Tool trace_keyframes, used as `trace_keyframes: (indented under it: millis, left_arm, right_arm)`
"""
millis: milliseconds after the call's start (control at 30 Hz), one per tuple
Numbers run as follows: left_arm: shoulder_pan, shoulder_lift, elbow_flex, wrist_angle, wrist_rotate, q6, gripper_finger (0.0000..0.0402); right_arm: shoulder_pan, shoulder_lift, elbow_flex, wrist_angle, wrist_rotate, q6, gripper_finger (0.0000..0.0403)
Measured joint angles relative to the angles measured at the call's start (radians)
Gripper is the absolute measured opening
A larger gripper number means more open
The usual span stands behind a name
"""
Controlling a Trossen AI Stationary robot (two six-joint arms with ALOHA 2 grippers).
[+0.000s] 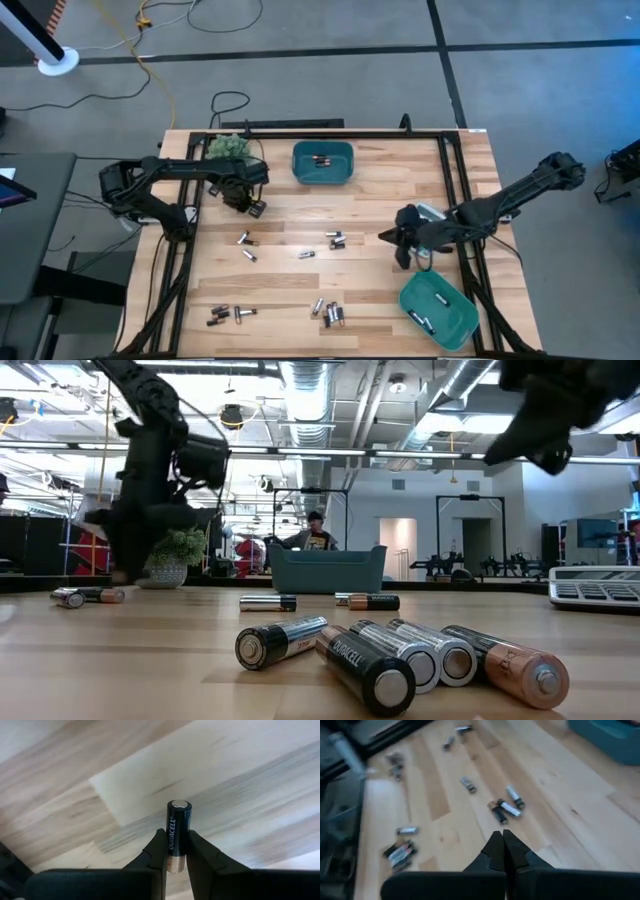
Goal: Sort batteries
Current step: Put the black battery into the blue bin
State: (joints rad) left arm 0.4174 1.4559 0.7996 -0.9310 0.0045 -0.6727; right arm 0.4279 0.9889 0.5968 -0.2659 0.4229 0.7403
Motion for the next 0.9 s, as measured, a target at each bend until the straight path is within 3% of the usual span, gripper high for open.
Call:
trace_keyframes:
  millis: [200, 400, 567, 700, 900]
  left_arm:
    - [-0.054, -0.001, 0.137, 0.006, -0.005, -0.058, 0.0040]
    - [-0.081, -0.002, 0.308, 0.055, -0.064, -0.049, 0.0040]
    - [-0.054, 0.004, 0.434, 0.119, -0.095, 0.057, 0.0040]
    - [-0.001, 0.026, 0.478, 0.264, -0.079, 0.170, 0.0040]
    - [0.087, 0.229, 0.642, 0.305, 0.052, 0.336, 0.0040]
  right_arm:
    - [-0.028, -0.122, -0.121, 0.001, -0.032, -0.058, 0.0000]
    - [-0.057, -0.146, -0.135, -0.045, -0.032, -0.060, 0.0000]
    - [-0.086, -0.145, -0.135, -0.042, -0.032, -0.060, 0.0000]
    - [-0.113, -0.145, -0.135, -0.035, -0.032, -0.060, 0.0000]
    - [-0.157, -0.145, -0.136, -0.012, -0.032, -0.060, 0.0000]
